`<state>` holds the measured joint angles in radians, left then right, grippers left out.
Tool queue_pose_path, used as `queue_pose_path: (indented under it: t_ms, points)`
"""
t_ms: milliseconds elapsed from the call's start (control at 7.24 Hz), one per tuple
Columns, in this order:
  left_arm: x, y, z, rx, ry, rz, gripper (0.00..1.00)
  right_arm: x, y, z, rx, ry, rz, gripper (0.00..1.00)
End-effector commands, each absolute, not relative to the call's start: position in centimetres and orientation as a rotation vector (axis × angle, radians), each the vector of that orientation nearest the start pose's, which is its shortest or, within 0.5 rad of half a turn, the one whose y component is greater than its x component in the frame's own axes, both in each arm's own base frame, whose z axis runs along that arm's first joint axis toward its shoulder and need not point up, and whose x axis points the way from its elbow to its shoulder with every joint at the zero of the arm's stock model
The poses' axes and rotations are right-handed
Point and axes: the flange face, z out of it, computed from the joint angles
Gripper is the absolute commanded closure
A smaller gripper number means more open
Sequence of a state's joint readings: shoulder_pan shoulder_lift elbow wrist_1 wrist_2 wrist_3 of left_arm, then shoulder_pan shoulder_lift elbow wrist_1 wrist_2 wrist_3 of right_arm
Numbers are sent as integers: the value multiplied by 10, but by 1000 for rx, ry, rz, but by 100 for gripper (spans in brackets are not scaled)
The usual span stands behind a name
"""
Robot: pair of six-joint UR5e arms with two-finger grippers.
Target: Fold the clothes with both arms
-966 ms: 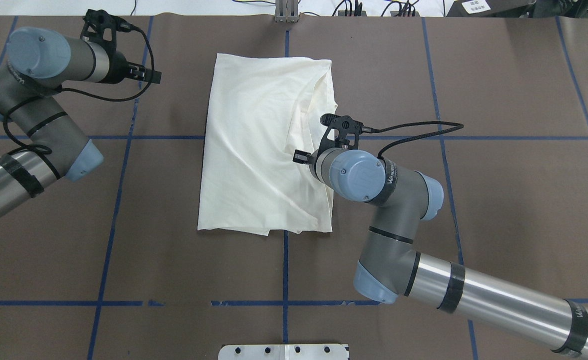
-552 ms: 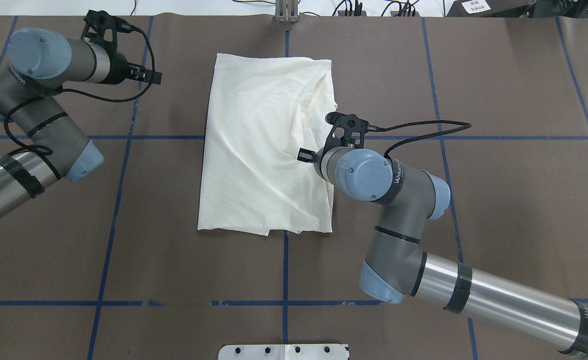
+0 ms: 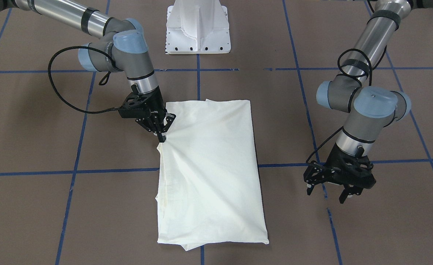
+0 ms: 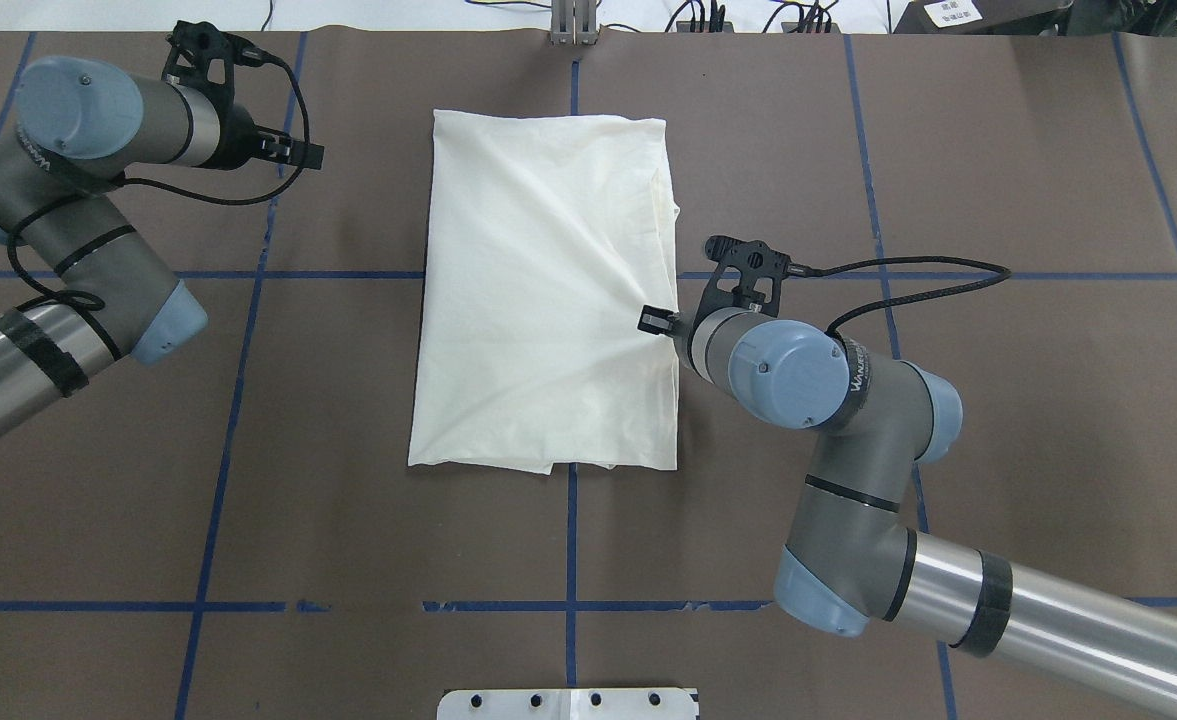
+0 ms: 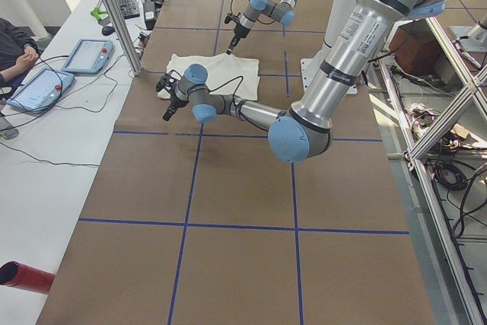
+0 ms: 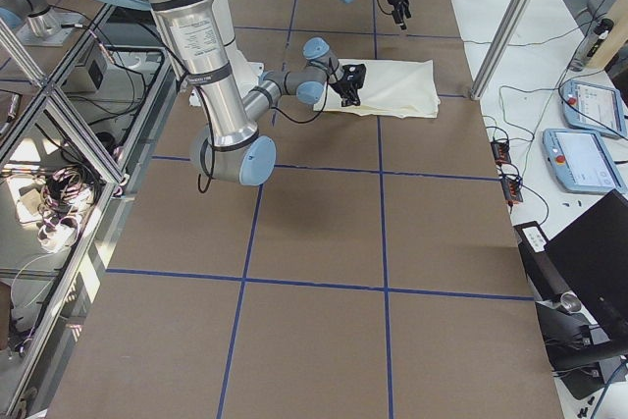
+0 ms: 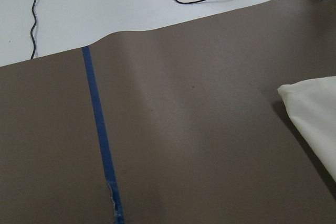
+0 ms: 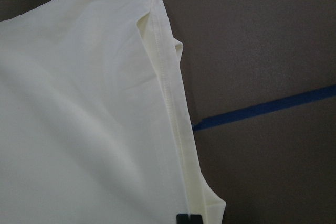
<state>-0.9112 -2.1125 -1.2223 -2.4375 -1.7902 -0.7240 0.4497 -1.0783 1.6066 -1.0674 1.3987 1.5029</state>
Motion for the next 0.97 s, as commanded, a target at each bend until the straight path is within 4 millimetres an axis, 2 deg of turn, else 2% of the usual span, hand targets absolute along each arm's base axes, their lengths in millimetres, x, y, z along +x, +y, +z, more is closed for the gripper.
queue_pose_path:
  t_ms: [0,138,276,414,552,690,828]
  points:
    - [364,-651,413,685,824,59,0,-552,-421,304,446,-950,424,0]
    - [366,-650,410,687,829,61,0,-535,-437,292,449,-971,437,0]
    - [369,-645,400,691,851,55,0,-515,-453,286,376,-1006,412,0]
    - [378,-634,382,664,910,-6,0,-499,-454,282,350,-1029,408,0]
    - [396,-606,363,574,1020,-67,0,-485,-443,296,339,-1025,419,0]
    - [409,-544,345,516,1124,-91,0,-462,-429,304,314,-1041,459,0]
    - [407,-481,329,444,1219,-125,0,-446,-415,304,276,-1072,526,0]
